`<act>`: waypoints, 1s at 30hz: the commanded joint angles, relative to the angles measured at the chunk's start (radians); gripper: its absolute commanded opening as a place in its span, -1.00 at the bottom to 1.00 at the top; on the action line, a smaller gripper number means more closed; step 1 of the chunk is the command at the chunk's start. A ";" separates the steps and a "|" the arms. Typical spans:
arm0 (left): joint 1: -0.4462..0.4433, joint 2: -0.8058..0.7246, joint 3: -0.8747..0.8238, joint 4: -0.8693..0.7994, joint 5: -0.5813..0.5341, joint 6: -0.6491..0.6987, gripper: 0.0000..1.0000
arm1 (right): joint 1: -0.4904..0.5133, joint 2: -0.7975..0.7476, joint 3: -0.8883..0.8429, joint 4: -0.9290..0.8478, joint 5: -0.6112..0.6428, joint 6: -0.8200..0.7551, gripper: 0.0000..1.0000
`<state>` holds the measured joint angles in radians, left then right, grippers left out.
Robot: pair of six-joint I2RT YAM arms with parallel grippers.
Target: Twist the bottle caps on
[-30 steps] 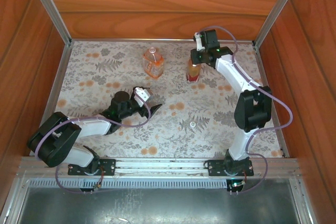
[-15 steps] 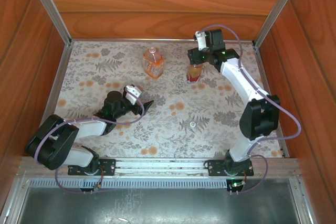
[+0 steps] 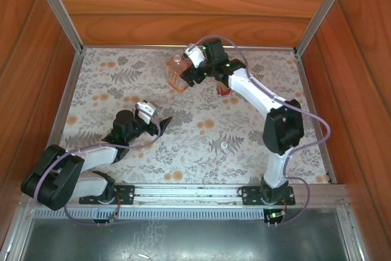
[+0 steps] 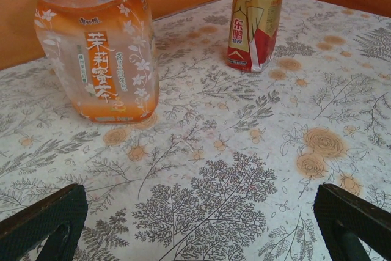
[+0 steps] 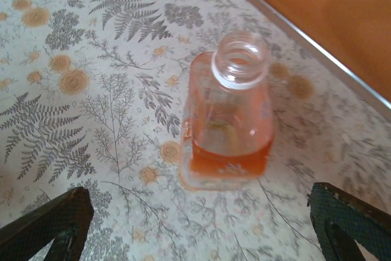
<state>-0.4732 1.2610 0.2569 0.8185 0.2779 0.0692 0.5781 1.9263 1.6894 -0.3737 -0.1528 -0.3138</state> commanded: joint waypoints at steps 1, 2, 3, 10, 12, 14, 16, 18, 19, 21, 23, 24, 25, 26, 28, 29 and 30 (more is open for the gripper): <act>0.006 -0.012 -0.007 -0.003 0.045 -0.017 1.00 | -0.003 0.065 0.073 0.035 -0.033 -0.028 0.95; 0.006 -0.013 -0.007 -0.006 0.053 -0.019 1.00 | -0.003 0.089 0.097 0.032 -0.031 -0.028 0.96; 0.006 -0.015 -0.008 -0.009 0.063 -0.021 1.00 | -0.003 0.108 0.118 0.023 -0.027 -0.029 0.96; 0.006 -0.044 -0.011 -0.034 0.083 -0.038 1.00 | -0.004 0.225 0.212 0.007 -0.045 -0.047 0.93; 0.007 -0.050 -0.011 -0.042 0.081 -0.039 1.00 | -0.007 0.256 0.246 -0.010 -0.061 -0.049 0.85; 0.006 -0.053 -0.011 -0.047 0.078 -0.037 1.00 | -0.011 0.283 0.277 -0.020 -0.074 -0.051 0.71; 0.006 -0.057 -0.012 -0.052 0.074 -0.035 1.00 | -0.014 0.307 0.310 -0.033 -0.086 -0.052 0.59; 0.006 -0.063 -0.010 -0.060 0.072 -0.032 1.00 | -0.015 0.327 0.333 -0.042 -0.100 -0.055 0.46; 0.006 -0.066 -0.009 -0.064 0.074 -0.031 1.00 | -0.015 0.335 0.340 -0.046 -0.105 -0.057 0.41; 0.006 -0.072 -0.006 -0.072 0.078 -0.031 1.00 | -0.016 0.349 0.357 -0.053 -0.111 -0.061 0.30; 0.006 -0.074 -0.005 -0.079 0.077 -0.029 1.00 | -0.017 0.358 0.367 -0.057 -0.111 -0.064 0.17; 0.006 -0.075 -0.004 -0.081 0.077 -0.027 1.00 | -0.017 0.361 0.373 -0.062 -0.115 -0.066 0.12; 0.007 -0.076 -0.004 -0.084 0.077 -0.027 1.00 | -0.018 0.362 0.376 -0.063 -0.120 -0.070 0.11; 0.006 -0.075 -0.003 -0.085 0.076 -0.024 1.00 | -0.018 0.362 0.375 -0.066 -0.127 -0.074 0.10; 0.006 -0.075 -0.001 -0.091 0.074 -0.021 1.00 | -0.018 0.361 0.377 -0.071 -0.132 -0.080 0.04; 0.005 -0.075 0.001 -0.093 0.072 -0.017 1.00 | -0.018 0.356 0.376 -0.073 -0.137 -0.085 0.03; 0.007 -0.076 0.003 -0.095 0.070 -0.014 1.00 | -0.020 0.348 0.370 -0.071 -0.140 -0.089 0.02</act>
<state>-0.4732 1.1980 0.2546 0.7448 0.3378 0.0483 0.5617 2.2658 2.0403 -0.4213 -0.2512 -0.3779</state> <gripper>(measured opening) 0.999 0.576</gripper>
